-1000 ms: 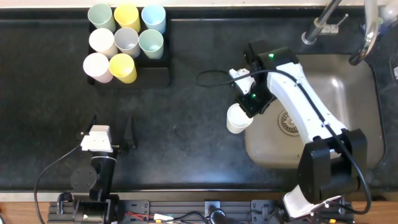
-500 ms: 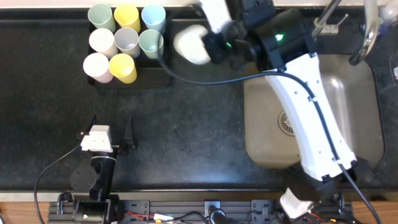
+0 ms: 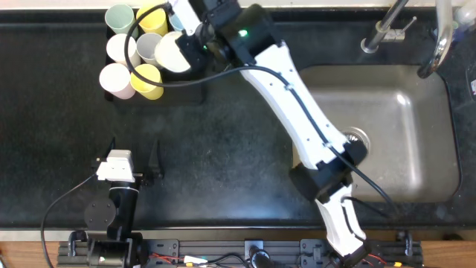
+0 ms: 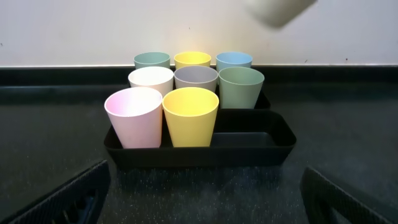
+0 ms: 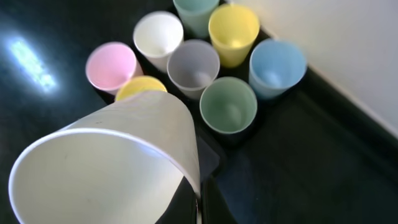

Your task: Store Cups

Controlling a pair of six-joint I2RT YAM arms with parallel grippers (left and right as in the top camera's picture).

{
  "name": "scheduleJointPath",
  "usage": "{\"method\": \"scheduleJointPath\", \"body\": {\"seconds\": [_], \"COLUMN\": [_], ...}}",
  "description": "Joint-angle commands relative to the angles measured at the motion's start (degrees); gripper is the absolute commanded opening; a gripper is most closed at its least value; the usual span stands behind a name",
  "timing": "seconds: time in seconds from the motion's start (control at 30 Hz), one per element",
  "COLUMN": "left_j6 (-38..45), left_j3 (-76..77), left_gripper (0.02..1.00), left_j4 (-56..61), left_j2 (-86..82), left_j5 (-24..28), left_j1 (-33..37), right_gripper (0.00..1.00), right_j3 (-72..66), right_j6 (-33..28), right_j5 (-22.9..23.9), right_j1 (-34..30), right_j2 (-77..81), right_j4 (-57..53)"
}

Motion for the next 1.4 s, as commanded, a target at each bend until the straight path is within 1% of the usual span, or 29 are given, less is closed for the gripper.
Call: {"method": "scheduleJointPath", "body": {"seconds": [0.03, 0.23, 0.5, 0.67, 0.77, 0.87, 1.1, 1.2, 1.4], "left_j6": [1.0, 1.0, 1.0, 1.0, 1.0, 1.0, 1.0, 1.0, 1.0], "left_j3": [-0.2, -0.2, -0.2, -0.2, -0.2, -0.2, -0.2, -0.2, -0.2], "left_gripper": [1.0, 1.0, 0.998, 1.0, 0.998, 1.0, 1.0, 1.0, 1.0], "left_j4": [0.0, 0.0, 0.0, 0.0, 0.0, 0.0, 0.0, 0.0, 0.0], "left_j2": [-0.5, -0.5, -0.5, -0.5, -0.5, -0.5, -0.5, -0.5, -0.5], "left_j5": [0.7, 0.7, 0.7, 0.7, 0.7, 0.7, 0.7, 0.7, 0.7], "left_j1": [0.0, 0.0, 0.0, 0.0, 0.0, 0.0, 0.0, 0.0, 0.0], "right_gripper": [0.042, 0.045, 0.045, 0.042, 0.042, 0.042, 0.042, 0.042, 0.042], "right_j3": [1.6, 1.6, 1.6, 1.6, 1.6, 1.6, 1.6, 1.6, 1.6], "right_j6": [0.7, 0.2, -0.5, -2.0, -3.6, -4.2, -4.5, -5.4, -6.9], "right_j5": [1.3, 1.4, 3.8, 5.5, 5.7, 7.2, 7.7, 8.6, 8.6], "right_j1": [0.7, 1.5, 2.0, 2.0, 2.0, 2.0, 2.5, 2.6, 2.7], "right_j2": [2.6, 5.6, 8.2, 10.0, 10.6, 11.5, 12.9, 13.6, 13.7], "right_j4": [0.0, -1.4, -2.3, -3.6, -3.8, -3.9, -4.1, -3.9, -3.6]}}
